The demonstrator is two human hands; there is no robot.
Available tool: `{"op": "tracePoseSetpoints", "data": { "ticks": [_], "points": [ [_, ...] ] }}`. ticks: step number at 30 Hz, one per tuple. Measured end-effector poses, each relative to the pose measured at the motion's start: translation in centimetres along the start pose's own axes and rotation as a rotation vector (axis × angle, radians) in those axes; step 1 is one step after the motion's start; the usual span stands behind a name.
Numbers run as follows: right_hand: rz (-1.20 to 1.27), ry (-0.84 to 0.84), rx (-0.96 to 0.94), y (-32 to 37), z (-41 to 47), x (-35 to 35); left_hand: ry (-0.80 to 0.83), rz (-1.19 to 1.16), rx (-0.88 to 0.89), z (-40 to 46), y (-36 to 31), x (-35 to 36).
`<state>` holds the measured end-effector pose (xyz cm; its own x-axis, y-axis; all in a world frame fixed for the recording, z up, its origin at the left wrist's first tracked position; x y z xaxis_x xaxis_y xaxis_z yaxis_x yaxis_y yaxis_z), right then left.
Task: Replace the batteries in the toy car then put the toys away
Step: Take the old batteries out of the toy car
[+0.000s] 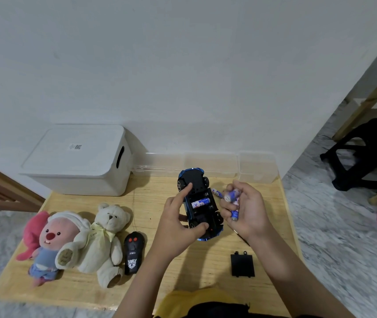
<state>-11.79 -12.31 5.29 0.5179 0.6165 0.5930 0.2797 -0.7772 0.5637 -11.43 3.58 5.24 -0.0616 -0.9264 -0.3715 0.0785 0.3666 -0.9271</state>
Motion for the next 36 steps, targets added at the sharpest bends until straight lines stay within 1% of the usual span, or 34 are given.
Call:
{"op": "tracePoseSetpoints", "data": {
  "ticks": [4,6,7,9,10,12,14,16,18,19,24,31,36],
  "points": [
    [0.114,0.014,0.147,-0.7,0.3,-0.1,0.023,0.018,-0.005,0.0,0.1,0.1],
    [0.074,0.001,0.176,-1.0,0.4,0.0,0.032,0.015,-0.012,-0.1,0.1,0.2],
    [0.008,-0.008,0.168,-1.2,0.4,0.0,0.034,0.015,-0.013,-0.1,0.1,0.2],
    [-0.235,-0.039,0.077,-1.2,0.3,-0.3,0.035,0.017,-0.016,-0.1,0.2,0.1],
    [-0.406,-0.058,-0.024,-0.9,0.3,-0.4,0.038,0.021,-0.017,-0.1,0.3,0.1],
    [-0.796,-0.062,-0.329,0.1,-0.2,-0.1,0.055,0.032,-0.027,-0.1,0.3,0.2],
    [-1.163,0.017,-0.633,0.7,-1.0,0.9,0.075,0.045,-0.046,-0.1,0.4,0.1],
    [-1.432,0.186,-0.75,0.2,-1.8,1.9,0.093,0.048,-0.076,0.0,0.6,0.0],
    [-1.622,0.319,-0.783,-0.3,-2.2,2.5,0.124,0.055,-0.105,0.0,0.9,0.1],
    [-1.691,0.353,-0.797,-0.4,-2.2,2.6,0.141,0.065,-0.114,-0.1,1.0,0.1],
    [-1.94,0.474,-0.848,-0.3,-1.5,2.8,0.217,0.098,-0.134,0.0,1.3,-0.2],
    [-2.027,0.59,-0.967,-0.1,-1.3,3.9,0.292,0.115,-0.101,0.0,0.8,-0.3],
    [-2.117,0.693,-1.041,-0.4,-1.0,4.5,0.338,0.047,-0.123,-0.2,0.6,-0.1]
  ]
}}
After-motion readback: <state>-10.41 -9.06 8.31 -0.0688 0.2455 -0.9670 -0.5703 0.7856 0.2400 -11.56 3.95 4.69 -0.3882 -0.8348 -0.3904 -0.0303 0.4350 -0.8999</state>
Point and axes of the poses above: each hand's wrist, its own z-axis towards the middle knuckle, its own x-axis out of the palm, y = z × x, the point moved 6 cm from there along z, towards the middle knuckle, and after that the axes turned 12 degrees about -y, right-handed, at the moved point
